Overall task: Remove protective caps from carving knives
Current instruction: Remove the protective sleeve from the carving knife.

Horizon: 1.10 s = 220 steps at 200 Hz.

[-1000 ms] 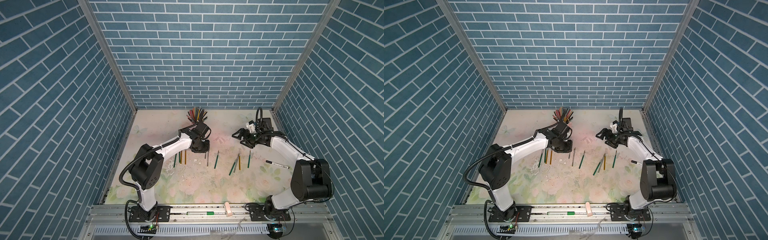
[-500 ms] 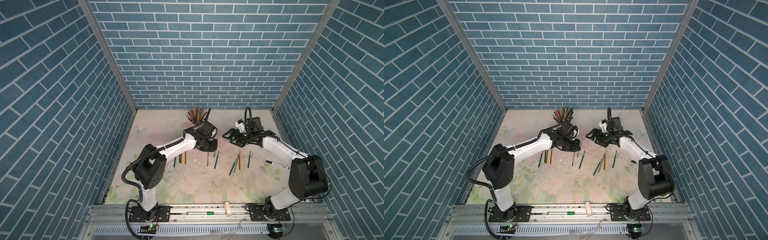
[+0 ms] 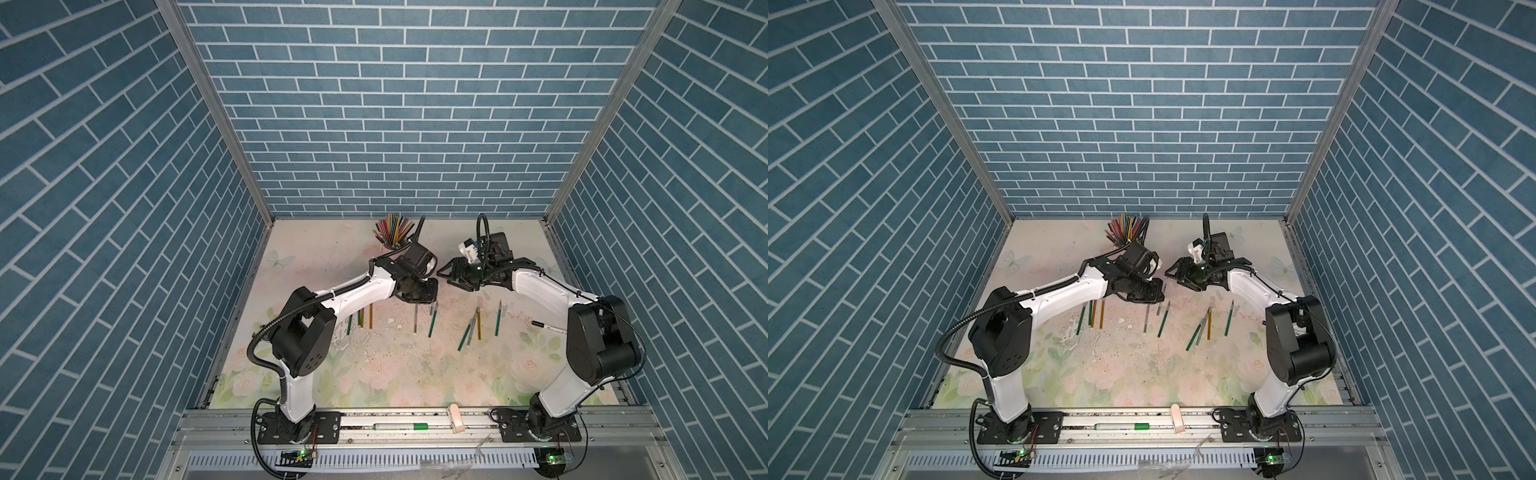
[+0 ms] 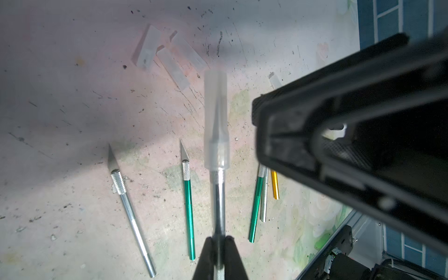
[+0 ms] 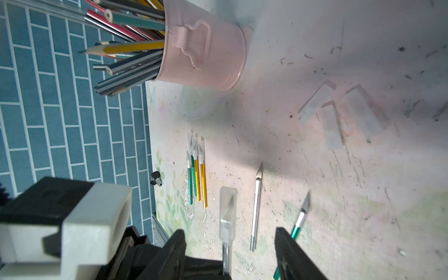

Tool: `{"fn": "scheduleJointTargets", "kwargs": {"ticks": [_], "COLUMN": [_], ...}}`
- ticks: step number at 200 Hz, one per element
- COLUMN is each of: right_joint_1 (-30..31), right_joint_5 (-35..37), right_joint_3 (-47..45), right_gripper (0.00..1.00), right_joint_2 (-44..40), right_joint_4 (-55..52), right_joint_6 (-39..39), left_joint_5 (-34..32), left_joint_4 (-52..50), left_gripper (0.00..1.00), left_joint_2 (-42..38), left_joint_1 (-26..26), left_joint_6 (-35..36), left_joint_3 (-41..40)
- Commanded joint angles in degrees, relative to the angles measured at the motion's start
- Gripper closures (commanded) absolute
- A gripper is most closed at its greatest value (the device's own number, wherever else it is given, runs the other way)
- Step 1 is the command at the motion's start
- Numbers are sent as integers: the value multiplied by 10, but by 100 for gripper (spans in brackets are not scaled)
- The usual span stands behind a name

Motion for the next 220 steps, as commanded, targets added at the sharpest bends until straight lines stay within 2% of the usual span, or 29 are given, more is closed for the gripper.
{"fn": "scheduleJointTargets", "kwargs": {"ticks": [1, 50, 113, 167, 220], "right_joint_1": [8, 15, 18, 17, 16], "right_joint_5": [4, 9, 12, 14, 21], "right_joint_3": [20, 34, 36, 43, 49], "right_gripper": [45, 62, 69, 84, 94], "right_joint_2": [16, 37, 52, 56, 49], "right_joint_4": [9, 13, 9, 10, 6], "right_joint_6": [11, 19, 22, 23, 19], "left_joint_5": [1, 1, 2, 3, 2], "left_joint_4": [5, 5, 4, 4, -3], "left_gripper": [99, 99, 99, 99, 99], "left_joint_2": [10, 10, 10, 13, 20], "left_joint_1": [-3, -3, -3, -3, -3], "left_joint_6": [7, 9, 12, 14, 24], "left_joint_3": [16, 16, 19, 18, 21]}}
